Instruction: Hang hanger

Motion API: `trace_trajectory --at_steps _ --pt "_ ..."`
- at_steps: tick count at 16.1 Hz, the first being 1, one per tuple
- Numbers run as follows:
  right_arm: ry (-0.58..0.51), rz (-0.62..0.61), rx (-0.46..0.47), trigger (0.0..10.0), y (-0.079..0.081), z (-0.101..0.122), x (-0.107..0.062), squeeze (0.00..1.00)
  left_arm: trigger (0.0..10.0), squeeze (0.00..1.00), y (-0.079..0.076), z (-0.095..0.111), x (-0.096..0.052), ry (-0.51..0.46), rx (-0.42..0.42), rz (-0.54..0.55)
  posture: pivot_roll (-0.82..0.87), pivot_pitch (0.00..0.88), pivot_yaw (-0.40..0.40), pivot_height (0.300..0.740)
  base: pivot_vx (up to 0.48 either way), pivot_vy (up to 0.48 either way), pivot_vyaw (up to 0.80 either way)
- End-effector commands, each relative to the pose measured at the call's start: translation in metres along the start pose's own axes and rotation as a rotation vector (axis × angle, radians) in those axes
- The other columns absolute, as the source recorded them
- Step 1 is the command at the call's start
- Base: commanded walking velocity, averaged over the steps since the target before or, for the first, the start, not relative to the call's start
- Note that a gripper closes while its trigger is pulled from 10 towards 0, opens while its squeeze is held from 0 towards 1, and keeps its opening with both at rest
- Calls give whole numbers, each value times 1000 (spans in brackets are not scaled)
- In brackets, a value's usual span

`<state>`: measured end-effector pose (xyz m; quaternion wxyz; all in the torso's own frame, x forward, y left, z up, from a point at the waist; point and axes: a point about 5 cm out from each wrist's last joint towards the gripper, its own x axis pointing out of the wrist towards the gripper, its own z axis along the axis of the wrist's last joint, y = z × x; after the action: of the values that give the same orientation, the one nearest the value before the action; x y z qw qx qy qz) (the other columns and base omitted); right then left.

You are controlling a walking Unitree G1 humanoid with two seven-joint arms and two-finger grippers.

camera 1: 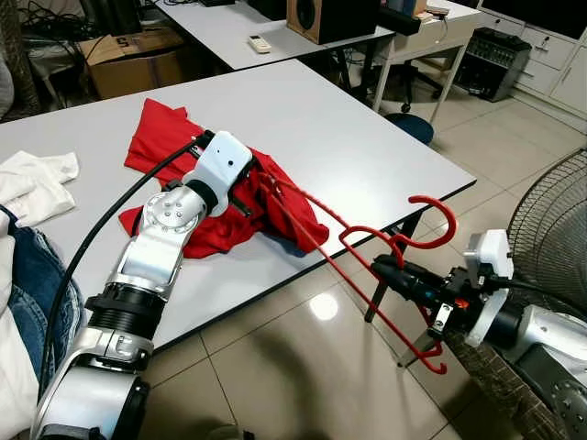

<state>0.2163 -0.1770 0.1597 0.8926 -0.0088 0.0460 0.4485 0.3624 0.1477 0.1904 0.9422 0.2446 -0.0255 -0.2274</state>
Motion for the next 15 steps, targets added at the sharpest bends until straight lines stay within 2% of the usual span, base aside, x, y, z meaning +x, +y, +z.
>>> trace_trajectory --at_steps 1,4,6,11,14,15 --pt "2 1 -30 10000 -1 3 -1 0 0 0 1 7 1 -39 6 -11 -58 4 13 740 0 0 0" --pt "6 -33 -34 10000 -6 1 0 0 0 0 -4 10 -4 -81 3 -66 -56 0 13 740 0 0 0" --pt "9 -70 -38 10000 -12 0 1 0 0 0 -6 6 -10 -76 24 -100 -50 0 11 740 0 0 0" --pt "6 -74 -41 10000 -13 -1 2 0 0 0 -9 5 -14 -70 43 -152 -43 0 12 740 0 0 0" --pt "6 -59 -34 10000 -12 -3 7 0 0 0 -18 12 -14 -98 25 -211 -40 0 18 740 0 0 0" --pt "29 -49 -27 10000 -13 -8 14 0 0 0 -23 19 -13 -123 3 -238 -39 0 21 740 0 0 0"
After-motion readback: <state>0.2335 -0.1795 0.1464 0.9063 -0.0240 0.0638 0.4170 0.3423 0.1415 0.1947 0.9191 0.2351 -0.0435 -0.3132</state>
